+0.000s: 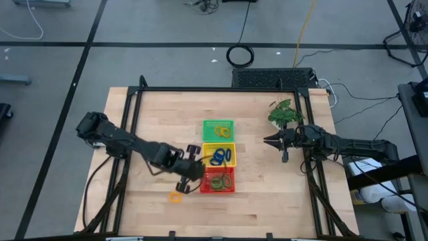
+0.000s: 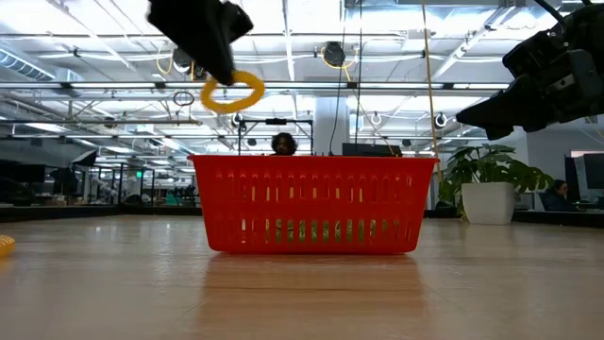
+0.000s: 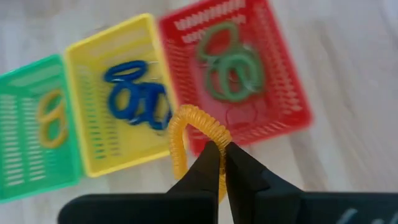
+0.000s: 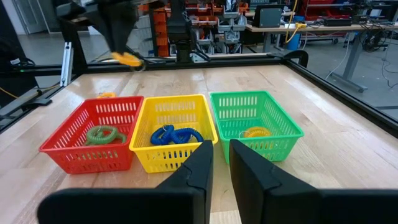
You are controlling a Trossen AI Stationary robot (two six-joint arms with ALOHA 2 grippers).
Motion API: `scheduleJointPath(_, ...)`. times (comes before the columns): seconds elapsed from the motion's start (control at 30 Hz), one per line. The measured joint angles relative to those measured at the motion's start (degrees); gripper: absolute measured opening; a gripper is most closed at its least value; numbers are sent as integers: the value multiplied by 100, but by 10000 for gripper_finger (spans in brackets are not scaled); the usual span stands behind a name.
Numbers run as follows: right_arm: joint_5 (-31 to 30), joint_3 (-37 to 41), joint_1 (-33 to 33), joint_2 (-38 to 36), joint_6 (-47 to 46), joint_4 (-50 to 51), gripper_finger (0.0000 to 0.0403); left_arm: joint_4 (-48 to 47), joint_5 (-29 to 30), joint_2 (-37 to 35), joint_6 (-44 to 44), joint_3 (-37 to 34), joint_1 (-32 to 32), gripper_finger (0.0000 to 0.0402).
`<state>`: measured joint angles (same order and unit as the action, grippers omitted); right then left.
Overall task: Sort spring keychains into baskets
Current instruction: Put the yellow spring keychain into the green basket
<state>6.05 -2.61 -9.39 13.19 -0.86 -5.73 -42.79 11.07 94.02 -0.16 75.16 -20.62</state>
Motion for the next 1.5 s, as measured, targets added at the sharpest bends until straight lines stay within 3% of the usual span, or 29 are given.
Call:
scheduleJointPath(0.23, -1, 0, 0, 0, 2, 0, 39, 4, 2, 0, 145, 48, 768, 26)
scheduleJointPath(0.4, 2, 0, 0, 1, 1, 2, 39, 208, -97, 0, 687, 48, 1328, 13)
scheduleJointPath(0.83, 1, 0, 0, 0, 1, 2, 39, 1451, -1157, 0, 1816, 48, 2438, 20)
scheduleJointPath(1.03, -1, 0, 0, 0, 1, 0, 39, 1713, -1399, 0, 1849, 48, 2743, 7)
scheduleJointPath(1.27, 1, 0, -2, 0, 0, 0, 38, 1769, -1401, 2, 1808, 48, 2860, 26)
scheduleJointPath(1.5, 0, 0, -2, 0, 0, 0, 38, 1769, -1401, 2, 1808, 48, 2858, 7)
